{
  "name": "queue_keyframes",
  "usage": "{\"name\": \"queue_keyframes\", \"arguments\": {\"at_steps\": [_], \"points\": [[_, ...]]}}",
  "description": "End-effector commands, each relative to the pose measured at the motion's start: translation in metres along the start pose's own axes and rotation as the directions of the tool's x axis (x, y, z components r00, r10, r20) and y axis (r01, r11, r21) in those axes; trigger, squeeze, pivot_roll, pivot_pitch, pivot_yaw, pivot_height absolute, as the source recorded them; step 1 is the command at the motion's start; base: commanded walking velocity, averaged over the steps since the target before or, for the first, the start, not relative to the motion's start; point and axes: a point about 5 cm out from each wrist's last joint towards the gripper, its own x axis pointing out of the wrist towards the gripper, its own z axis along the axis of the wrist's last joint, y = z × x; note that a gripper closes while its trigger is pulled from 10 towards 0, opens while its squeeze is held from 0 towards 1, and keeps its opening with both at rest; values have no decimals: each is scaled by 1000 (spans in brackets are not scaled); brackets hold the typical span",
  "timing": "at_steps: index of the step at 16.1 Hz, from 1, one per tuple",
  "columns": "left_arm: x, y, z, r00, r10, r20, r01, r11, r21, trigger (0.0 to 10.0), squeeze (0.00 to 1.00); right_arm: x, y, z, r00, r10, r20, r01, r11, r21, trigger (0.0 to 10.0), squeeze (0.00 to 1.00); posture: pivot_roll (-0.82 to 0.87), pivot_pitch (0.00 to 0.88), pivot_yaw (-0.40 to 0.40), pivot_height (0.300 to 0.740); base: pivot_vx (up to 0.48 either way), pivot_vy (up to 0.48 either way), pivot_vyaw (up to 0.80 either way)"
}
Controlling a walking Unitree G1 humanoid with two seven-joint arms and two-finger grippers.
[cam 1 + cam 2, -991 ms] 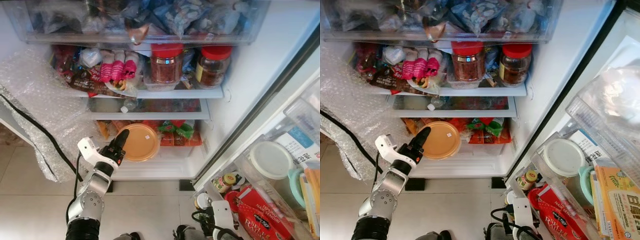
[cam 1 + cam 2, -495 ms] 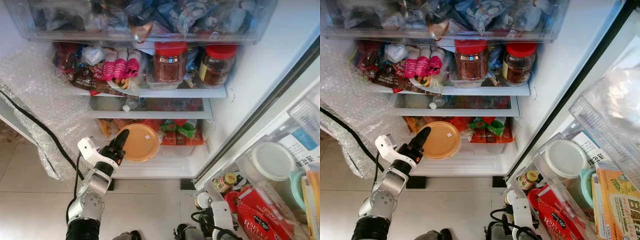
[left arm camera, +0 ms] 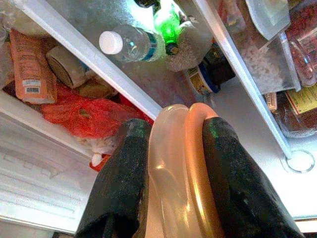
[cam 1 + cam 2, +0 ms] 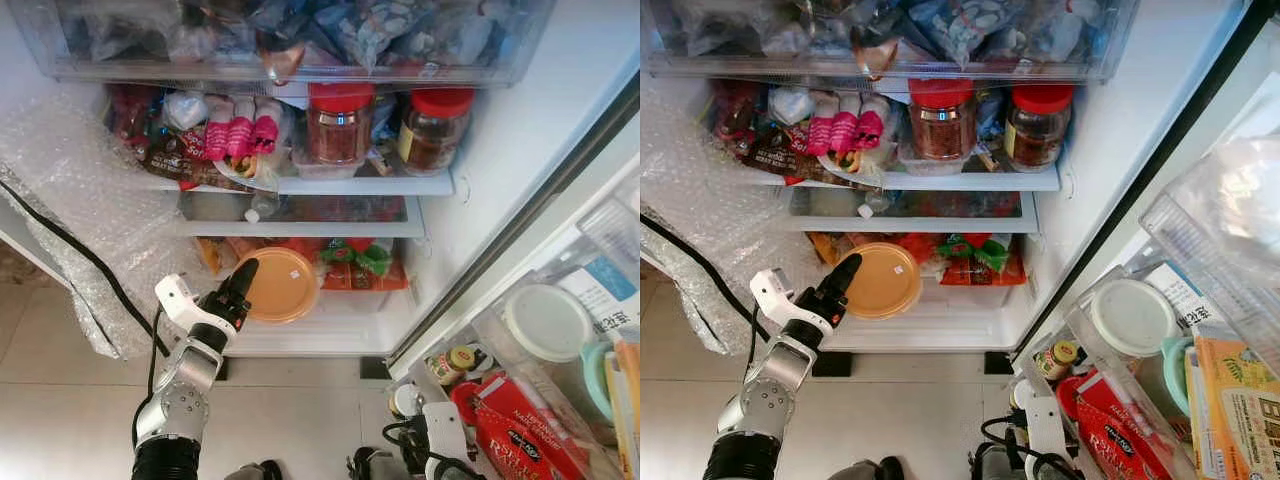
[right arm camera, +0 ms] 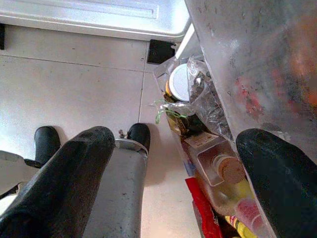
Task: Restocking fridge
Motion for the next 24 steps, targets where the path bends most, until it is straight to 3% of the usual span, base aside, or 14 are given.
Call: {"name": "queue_keyframes", "arguments": {"at_steps": [1,12,17,24], "points": [[0,-3,1,1000,-7,0,7,1000,12,10000,0,-3,-5,-11,999,-20,-41,19,1000,-4,10000,0,-100,229,-13,706,0,0,0],[1,-3,1,1000,-8,-1,8,1000,11,10000,0,-4,-6,-13,999,-12,-43,11,1000,-19,10000,0,-102,220,-13,706,0,0,0],[1,-3,1,1000,-1,1,1,1000,13,10000,0,-4,-7,-16,998,-13,-60,12,1000,-16,10000,0,-102,226,-15,641,0,0,0],[1,-3,1,1000,3,7,-3,1000,9,10000,0,-5,-8,-18,998,-9,-60,9,1000,-14,10000,0,-102,229,-15,641,0,0,0]]}}
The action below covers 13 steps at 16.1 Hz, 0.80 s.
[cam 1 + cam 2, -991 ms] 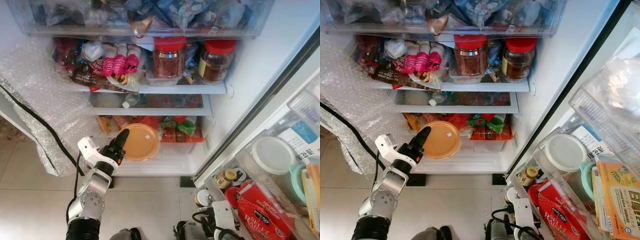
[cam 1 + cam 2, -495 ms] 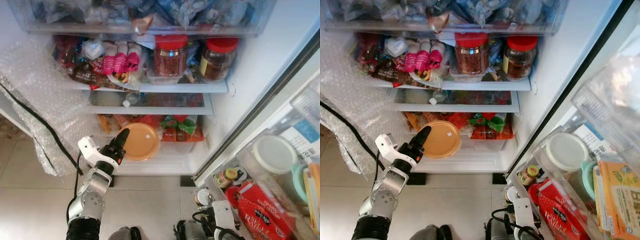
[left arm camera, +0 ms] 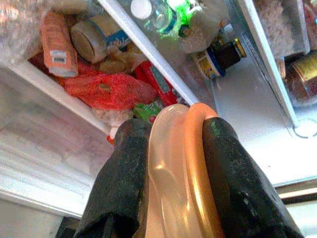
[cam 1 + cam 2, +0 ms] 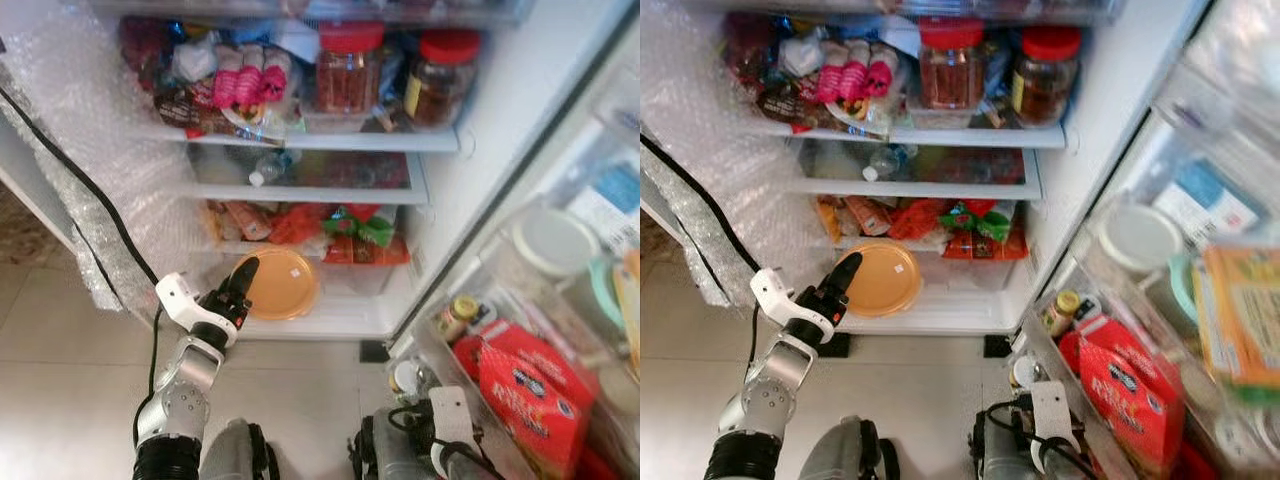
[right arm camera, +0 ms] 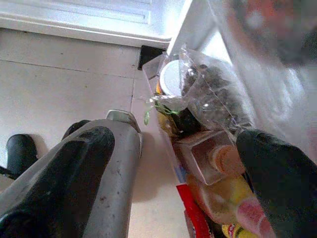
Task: Restocking fridge
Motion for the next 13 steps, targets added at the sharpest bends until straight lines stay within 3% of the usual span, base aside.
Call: {"name": "queue_keyframes", "arguments": {"at_steps": [1,13], "points": [[0,-1,2,1000,1,6,-1,1000,12,10000,0,-9,2,-31,993,7,-121,-8,1000,-1,10000,0,-102,230,-15,641,0,0,0],[1,-2,3,1000,0,7,0,1000,13,10000,0,-9,3,-31,992,16,-124,-16,1000,5,10000,0,-102,230,-14,641,0,0,0]]}}
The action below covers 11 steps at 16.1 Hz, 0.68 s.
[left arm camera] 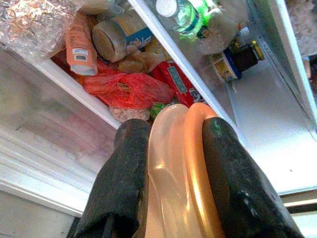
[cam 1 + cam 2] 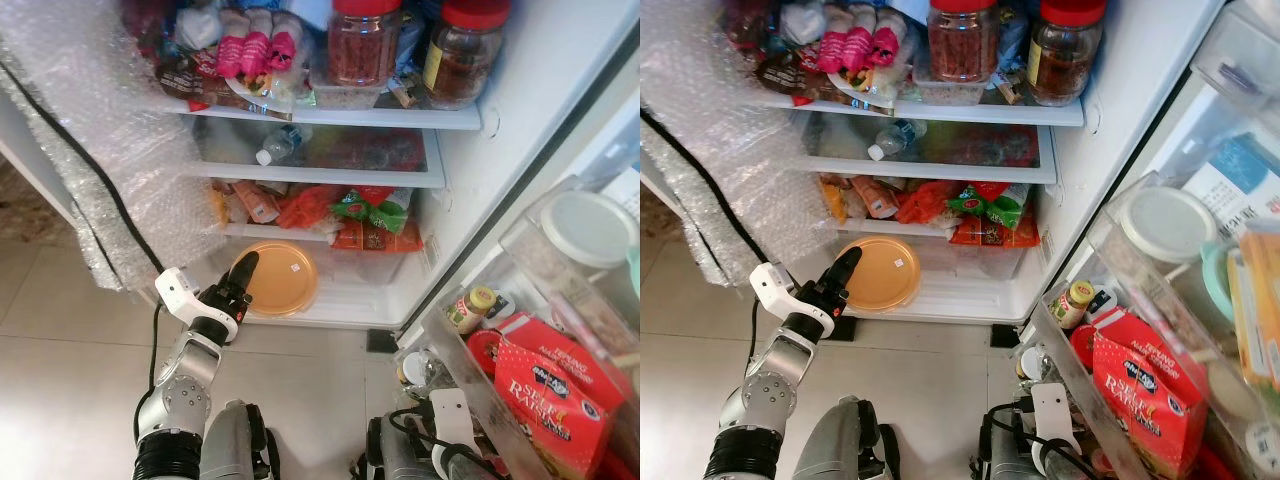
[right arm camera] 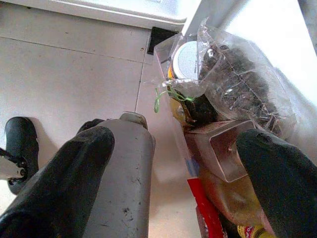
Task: Restocking fridge
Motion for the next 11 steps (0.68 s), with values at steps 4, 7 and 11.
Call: {"name": "queue_keyframes", "arguments": {"at_steps": [4,7,11], "points": [[-2,1,0,1000,3,-4,-3,1000,6,10000,0,-7,3,-27,995,11,-100,-11,1000,0,10000,0,-103,229,-14,641,0,0,0],[-1,1,0,1000,-2,-8,2,1000,5,10000,0,-7,3,-27,995,14,-100,-13,1000,2,10000,0,-103,229,-14,641,0,0,0],[-1,0,-1,1000,-4,-14,4,1000,8,10000,0,-7,3,-27,995,16,-101,-16,1000,0,10000,0,-101,226,-13,641,0,0,0]]}}
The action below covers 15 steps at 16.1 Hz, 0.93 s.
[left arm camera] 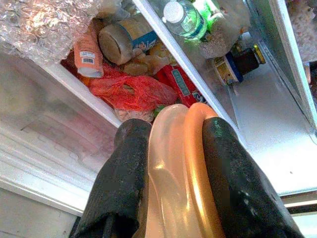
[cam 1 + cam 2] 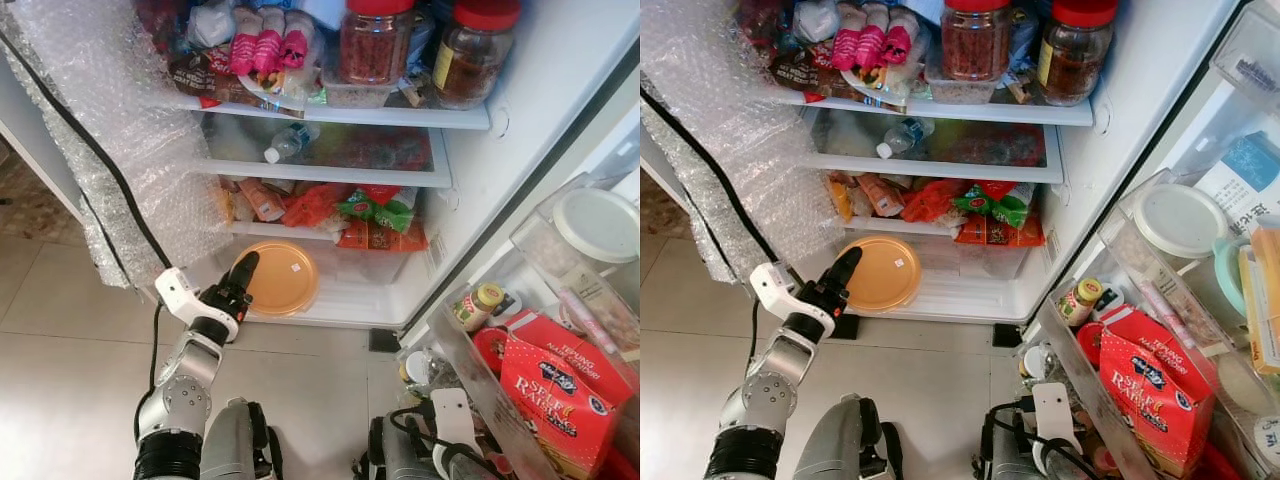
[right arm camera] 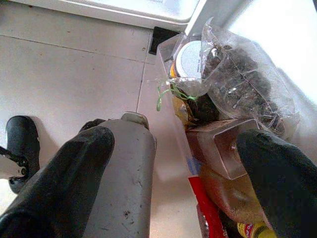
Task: Restocking fridge
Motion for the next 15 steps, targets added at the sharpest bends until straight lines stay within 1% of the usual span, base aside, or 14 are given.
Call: {"name": "queue_keyframes", "arguments": {"at_steps": [1,9,15], "points": [[-2,0,-2,1000,-4,-15,4,1000,8,10000,0,-7,4,-27,995,15,-102,-15,1000,1,10000,0,-101,225,-13,641,0,0,0],[0,-1,-2,1000,-15,-19,16,1000,8,10000,0,-7,4,-28,994,19,-103,-19,1000,1,10000,0,-99,213,-11,641,0,0,0],[0,-3,-2,1000,-20,-19,20,1000,8,10000,0,-7,4,-28,995,17,-101,-16,1000,4,10000,0,-100,222,-12,641,0,0,0]]}}
